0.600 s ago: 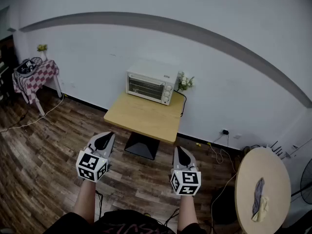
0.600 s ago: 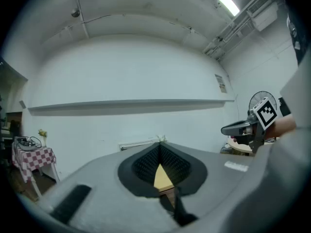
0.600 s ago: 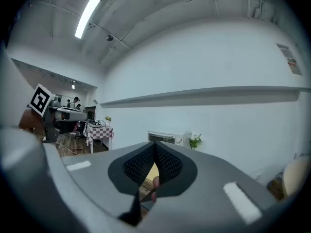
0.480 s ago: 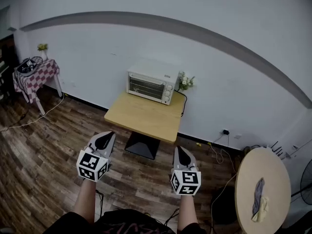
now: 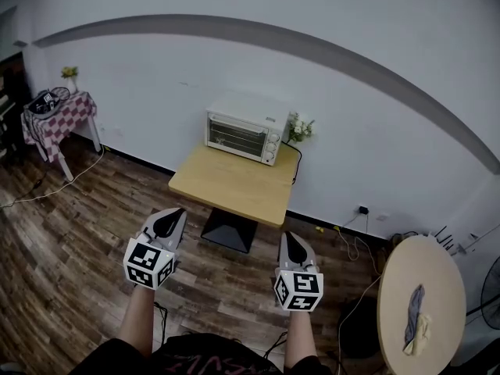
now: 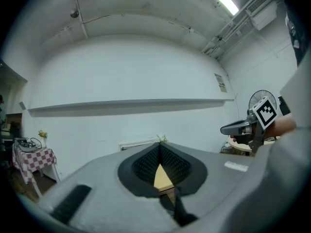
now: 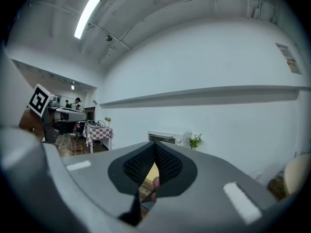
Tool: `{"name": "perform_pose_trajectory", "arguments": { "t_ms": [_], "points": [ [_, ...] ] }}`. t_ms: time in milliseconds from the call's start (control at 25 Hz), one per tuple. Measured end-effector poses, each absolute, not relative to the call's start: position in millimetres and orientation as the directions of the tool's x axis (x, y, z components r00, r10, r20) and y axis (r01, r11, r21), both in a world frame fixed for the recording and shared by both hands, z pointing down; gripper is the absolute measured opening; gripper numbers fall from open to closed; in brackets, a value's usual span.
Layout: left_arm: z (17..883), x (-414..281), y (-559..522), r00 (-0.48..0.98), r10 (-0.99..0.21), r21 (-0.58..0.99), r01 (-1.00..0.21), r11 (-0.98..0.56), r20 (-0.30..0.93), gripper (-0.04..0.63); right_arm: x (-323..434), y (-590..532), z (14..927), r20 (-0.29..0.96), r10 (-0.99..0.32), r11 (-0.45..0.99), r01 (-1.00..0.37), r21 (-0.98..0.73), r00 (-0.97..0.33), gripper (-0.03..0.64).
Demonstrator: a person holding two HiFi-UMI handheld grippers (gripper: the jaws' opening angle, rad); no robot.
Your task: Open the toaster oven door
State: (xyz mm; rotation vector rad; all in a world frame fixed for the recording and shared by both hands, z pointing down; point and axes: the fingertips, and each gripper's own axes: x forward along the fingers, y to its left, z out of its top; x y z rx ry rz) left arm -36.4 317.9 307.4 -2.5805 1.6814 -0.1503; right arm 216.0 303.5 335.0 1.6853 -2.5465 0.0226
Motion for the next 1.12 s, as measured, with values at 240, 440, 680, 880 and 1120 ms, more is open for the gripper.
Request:
{"name": "perform_pose_trajectory", "arguments": {
  "t_ms": [240,440,680,880,1120],
  "points": [
    [313.4,-42.2,313.4,0.400,-0.915,-0.094,-0.910,-0.403,0.055,-0.002,206.3,299.1,339.9,0.085,-0.909,0.412,-0.910,0.035,-0.408,0.008],
    [311.6,-53.7,307.1,0.406,-0.912,-0.080,-0.909,-0.409,0.053,-0.002,197.2,295.2,334.3,0.087,-0.911,0.407,-0.913,0.036,-0.402,0.008],
    [308.2,-62.5,304.8,0.447,-0.893,-0.084,-0.889,-0.449,0.045,-0.002,188.1,299.2,327.7,0.077,-0.928,0.369,-0.928,0.045,-0.365,0.008],
    [307.4,-79.8,306.4,0.474,-0.880,-0.084,-0.875,-0.476,0.041,-0.002,167.7,306.3,327.3,0.075,-0.936,0.348,-0.937,0.040,-0.345,0.008],
    [307.8,-95.5,310.8,0.493,-0.869,-0.081,-0.865,-0.494,0.034,-0.002,150.7,316.1,330.1,0.076,-0.942,0.330,-0.943,0.045,-0.326,0.008]
  ]
}}
